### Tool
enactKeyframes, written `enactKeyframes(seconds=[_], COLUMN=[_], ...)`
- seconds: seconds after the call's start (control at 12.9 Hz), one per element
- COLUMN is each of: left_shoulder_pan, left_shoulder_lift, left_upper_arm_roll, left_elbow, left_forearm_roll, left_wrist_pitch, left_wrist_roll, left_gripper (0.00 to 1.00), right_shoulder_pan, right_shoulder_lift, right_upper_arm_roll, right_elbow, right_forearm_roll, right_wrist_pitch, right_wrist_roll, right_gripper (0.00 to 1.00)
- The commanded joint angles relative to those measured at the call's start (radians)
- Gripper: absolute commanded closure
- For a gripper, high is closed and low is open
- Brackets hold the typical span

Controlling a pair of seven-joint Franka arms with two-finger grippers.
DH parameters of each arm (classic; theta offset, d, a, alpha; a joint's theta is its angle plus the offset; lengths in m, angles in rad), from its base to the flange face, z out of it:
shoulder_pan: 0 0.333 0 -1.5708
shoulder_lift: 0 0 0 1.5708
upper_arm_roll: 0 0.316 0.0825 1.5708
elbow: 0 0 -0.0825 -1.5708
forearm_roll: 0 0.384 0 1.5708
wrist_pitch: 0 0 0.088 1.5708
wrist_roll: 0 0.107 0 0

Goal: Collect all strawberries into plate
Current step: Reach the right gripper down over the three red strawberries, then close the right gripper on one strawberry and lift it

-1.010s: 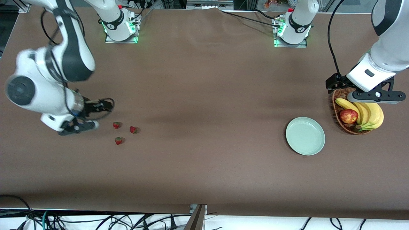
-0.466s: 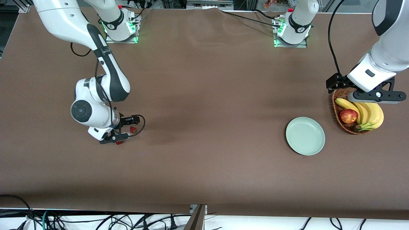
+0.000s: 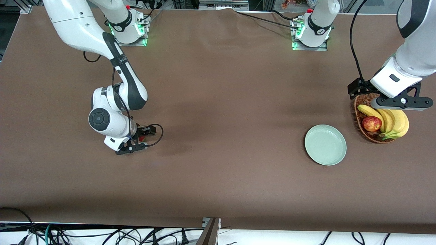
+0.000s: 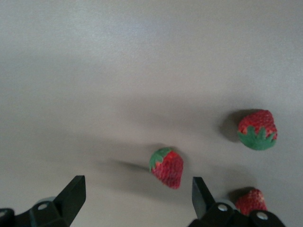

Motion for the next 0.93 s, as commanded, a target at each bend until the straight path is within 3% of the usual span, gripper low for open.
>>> enactKeyframes(seconds=[0.0,0.62,0.85], left_shoulder_pan=[-0.015,-0.015,-0.017], left_shoulder_lift=[0.008,0.008,0.008], left_upper_arm_roll=[0.013,0.013,0.011], left_elbow=[0.022,0.022,0.023], left_forearm_roll=[-0.013,-0.013,-0.013], left_wrist_pitch=[-0.019,-0.023,-0.023], left_wrist_roll=[0.002,0.002,0.0], left_gripper=[0.0,0.0,0.0], right_shoulder_pan=[-0.003,-0.015,-0.015], right_shoulder_lift=[0.014,0.038,0.038], right_upper_arm_roll=[-0.002,-0.005,-0.005], right_elbow=[-0.011,-0.011,-0.011], right_forearm_roll=[0.01,0.01,0.01], right_wrist_pitch=[0.038,0.055,0.055], right_wrist_roll=[-0.011,-0.037,-0.037], right_gripper=[0.01,0.25,0.44])
